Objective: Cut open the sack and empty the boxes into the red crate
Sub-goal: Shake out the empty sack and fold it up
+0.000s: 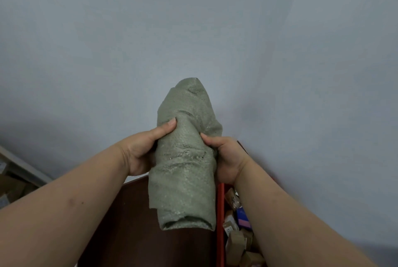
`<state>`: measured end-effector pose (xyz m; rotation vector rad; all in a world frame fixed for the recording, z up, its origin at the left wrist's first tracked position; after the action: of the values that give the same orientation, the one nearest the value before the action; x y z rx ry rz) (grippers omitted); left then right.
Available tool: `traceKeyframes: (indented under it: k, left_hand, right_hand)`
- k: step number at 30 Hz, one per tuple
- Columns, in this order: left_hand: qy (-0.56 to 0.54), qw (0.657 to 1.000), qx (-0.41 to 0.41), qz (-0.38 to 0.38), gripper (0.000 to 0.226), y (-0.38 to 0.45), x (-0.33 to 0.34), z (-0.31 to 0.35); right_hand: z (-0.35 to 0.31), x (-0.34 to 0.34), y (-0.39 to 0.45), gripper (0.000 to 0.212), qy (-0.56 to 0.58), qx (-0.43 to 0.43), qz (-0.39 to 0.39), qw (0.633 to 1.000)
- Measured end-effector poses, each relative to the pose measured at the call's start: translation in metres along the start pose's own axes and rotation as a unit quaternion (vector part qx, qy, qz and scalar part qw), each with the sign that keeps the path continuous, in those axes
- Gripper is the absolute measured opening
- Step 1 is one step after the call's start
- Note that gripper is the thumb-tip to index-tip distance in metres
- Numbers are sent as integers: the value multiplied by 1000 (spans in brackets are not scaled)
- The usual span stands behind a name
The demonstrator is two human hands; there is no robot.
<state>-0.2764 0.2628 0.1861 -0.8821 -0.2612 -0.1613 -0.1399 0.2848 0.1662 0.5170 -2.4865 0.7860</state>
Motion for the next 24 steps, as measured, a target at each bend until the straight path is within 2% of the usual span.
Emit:
traceKeyframes:
  k: [4,6,8,10,11,13,14,16,17,19,22,24]
  left_hand:
    - [-8,999,33,-10,98,-3,-2,9]
    - [20,996,69,50,98,-3,-10,15]
    - [52,984,110,133,91,-2,-18,19]
    - [85,962,145,215,93,-1,-22,21]
    - [105,950,166,242,97,-1,-22,23]
    - [176,929,203,253,97,-3,-12,28]
    - [215,926,201,235,102,-2,-4,28]
    - [222,949,147,171,119,4,7,21]
    - [193,964,118,136,119,6,11,16]
    - [133,984,64,103,102,7,10,11]
    - [84,987,4,140,73,8,-8,3]
    - [111,974,-2,197,66,8,-17,1]
  right_hand:
    - [2,-10,-1,61,-160,-18,37,986]
    - [-7,-16,-2,58,-248,-72,77,963]
    - [-12,-17,0,44,-289,-102,98,947]
    - [-8,-10,3,32,-212,-79,96,969]
    - [-4,-8,4,33,-157,-61,89,982]
    - [0,-3,7,55,-119,-42,68,990]
    - [0,-1,7,72,-128,-47,64,989]
    - [-2,-6,11,93,-133,-79,94,983]
    - [-4,-10,11,91,-120,-98,111,982]
    - [-8,-20,9,75,-88,-120,140,979]
    - [-14,-24,8,61,-53,-128,124,983]
    - [-14,-21,8,55,-44,-128,106,985]
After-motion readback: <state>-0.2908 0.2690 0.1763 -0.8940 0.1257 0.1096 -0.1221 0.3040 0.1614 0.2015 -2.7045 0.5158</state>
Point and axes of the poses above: each hand's wrist, its own y-axis towards the middle knuckle, its own x-axis out of the palm, z = x × y, the point moved 8 cm from there along y, towards the middle knuckle, and after that the axes turned 11 degrees about -x, right-handed, at the moved point
